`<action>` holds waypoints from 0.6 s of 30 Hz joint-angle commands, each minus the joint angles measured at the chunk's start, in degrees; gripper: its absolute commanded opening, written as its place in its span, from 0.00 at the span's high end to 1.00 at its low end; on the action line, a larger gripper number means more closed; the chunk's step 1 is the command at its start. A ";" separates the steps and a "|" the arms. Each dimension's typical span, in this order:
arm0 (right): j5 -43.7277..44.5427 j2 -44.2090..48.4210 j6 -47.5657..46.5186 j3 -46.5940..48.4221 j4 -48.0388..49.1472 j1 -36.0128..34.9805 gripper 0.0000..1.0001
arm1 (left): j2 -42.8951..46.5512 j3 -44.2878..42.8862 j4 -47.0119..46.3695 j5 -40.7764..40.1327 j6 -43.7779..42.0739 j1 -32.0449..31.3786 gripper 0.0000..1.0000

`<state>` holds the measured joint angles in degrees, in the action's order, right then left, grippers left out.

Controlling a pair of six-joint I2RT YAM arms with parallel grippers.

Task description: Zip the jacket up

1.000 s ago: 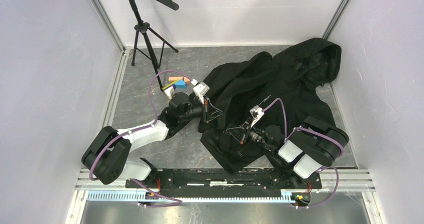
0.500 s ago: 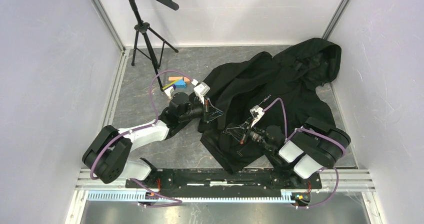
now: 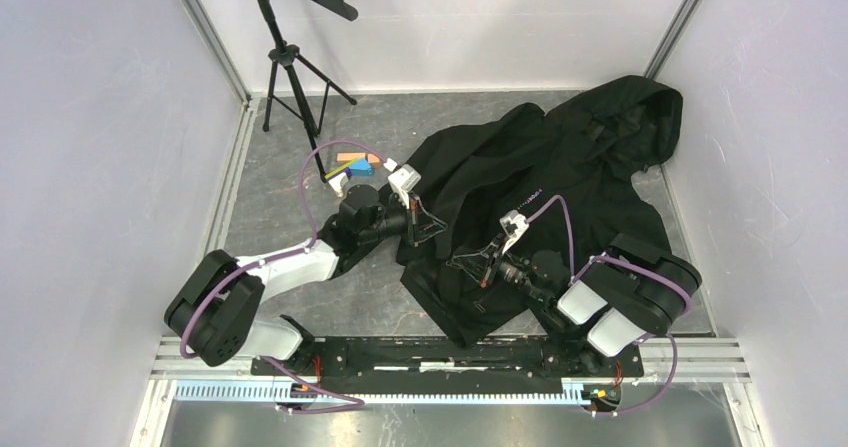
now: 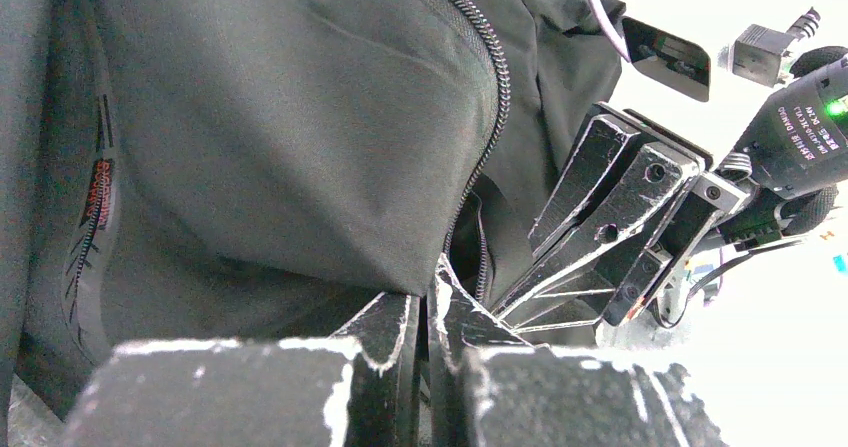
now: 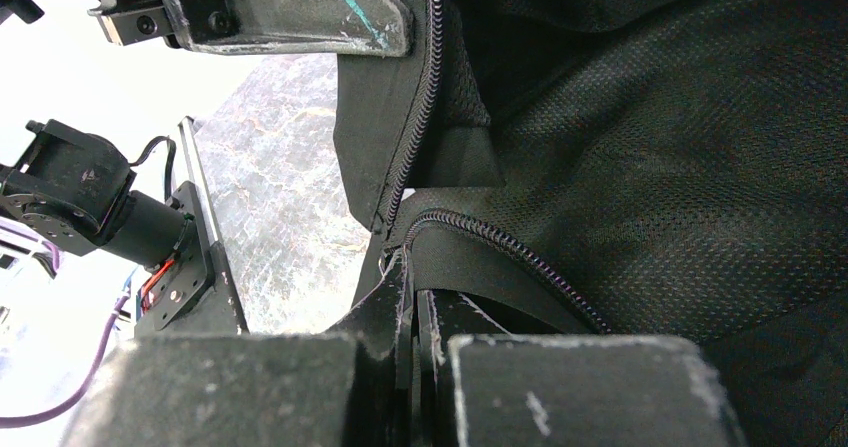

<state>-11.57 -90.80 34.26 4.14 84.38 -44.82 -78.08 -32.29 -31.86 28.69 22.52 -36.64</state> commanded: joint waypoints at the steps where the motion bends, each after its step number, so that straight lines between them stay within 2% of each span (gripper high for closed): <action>1: -0.23 1.16 -0.92 0.92 16.24 0.33 1.00 | 0.29 -2.16 -2.54 1.28 0.76 -0.71 0.98; 18: -1.42 1.10 0.09 0.26 17.94 0.38 1.00 | 0.44 -2.01 -2.68 1.02 0.59 -0.80 0.98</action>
<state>-11.75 -89.38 34.26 4.16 84.38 -44.80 -78.08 -32.29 -31.83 28.69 22.50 -37.06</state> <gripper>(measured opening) 0.010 0.062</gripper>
